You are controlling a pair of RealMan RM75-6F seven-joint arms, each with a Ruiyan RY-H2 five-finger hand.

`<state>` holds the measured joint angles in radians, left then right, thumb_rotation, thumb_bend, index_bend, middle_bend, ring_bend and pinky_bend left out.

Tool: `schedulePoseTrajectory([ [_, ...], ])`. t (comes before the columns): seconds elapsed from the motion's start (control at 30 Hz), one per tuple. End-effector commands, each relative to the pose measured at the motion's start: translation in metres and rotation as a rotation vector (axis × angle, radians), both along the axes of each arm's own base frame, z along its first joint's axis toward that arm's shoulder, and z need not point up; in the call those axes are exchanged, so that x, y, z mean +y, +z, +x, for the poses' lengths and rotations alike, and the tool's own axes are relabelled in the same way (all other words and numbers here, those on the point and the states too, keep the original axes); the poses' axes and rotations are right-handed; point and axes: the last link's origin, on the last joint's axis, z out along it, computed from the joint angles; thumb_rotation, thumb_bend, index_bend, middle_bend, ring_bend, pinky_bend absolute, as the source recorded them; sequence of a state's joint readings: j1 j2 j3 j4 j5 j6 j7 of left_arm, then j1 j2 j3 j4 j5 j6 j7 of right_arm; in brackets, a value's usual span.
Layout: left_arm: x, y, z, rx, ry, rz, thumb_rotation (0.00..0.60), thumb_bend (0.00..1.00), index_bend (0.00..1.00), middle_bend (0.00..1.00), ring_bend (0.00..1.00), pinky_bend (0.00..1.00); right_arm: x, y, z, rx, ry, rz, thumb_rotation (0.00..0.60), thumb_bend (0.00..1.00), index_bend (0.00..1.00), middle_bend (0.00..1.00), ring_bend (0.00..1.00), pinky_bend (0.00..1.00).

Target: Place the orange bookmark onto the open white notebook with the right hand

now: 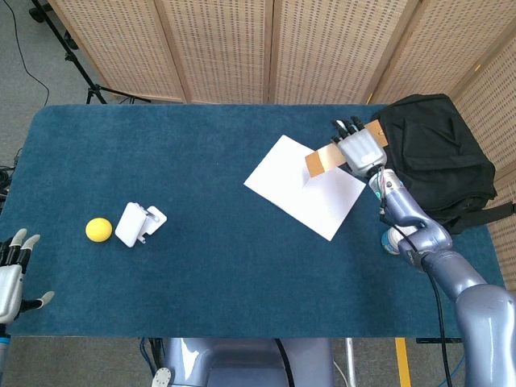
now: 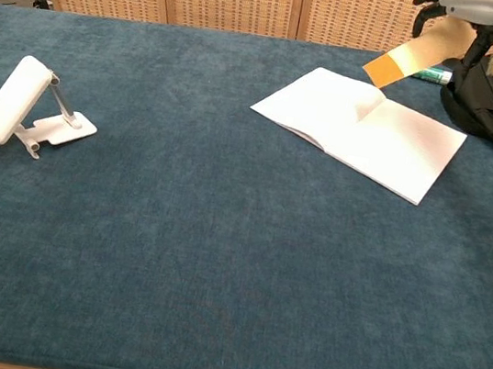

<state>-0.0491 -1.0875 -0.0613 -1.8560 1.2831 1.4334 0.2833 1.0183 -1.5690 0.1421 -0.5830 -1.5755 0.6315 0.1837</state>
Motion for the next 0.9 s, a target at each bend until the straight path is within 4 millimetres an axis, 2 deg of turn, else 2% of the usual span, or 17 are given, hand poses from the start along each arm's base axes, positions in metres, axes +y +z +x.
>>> schedulePoseTrajectory([
  [0.03, 0.003, -0.003, -0.001, 0.006, 0.008, -0.003, 0.6, 0.0, 0.0, 0.0, 0.0, 0.0, 0.003, -0.015, 0.007, 0.074, 0.102, 0.11, 0.6, 0.53, 0.42, 0.0, 0.0, 0.03],
  [0.4, 0.005, -0.005, -0.002, 0.008, 0.018, -0.008, 0.6, 0.0, 0.0, 0.0, 0.0, 0.0, 0.009, -0.032, 0.001, 0.136, 0.154, 0.225, 0.6, 0.64, 0.42, 0.0, 0.0, 0.07],
  [0.9, 0.006, -0.006, -0.003, 0.008, 0.019, -0.018, 0.6, 0.0, 0.0, 0.0, 0.0, 0.0, 0.022, -0.044, 0.001, 0.229, 0.272, 0.298, 0.6, 0.64, 0.42, 0.0, 0.0, 0.07],
])
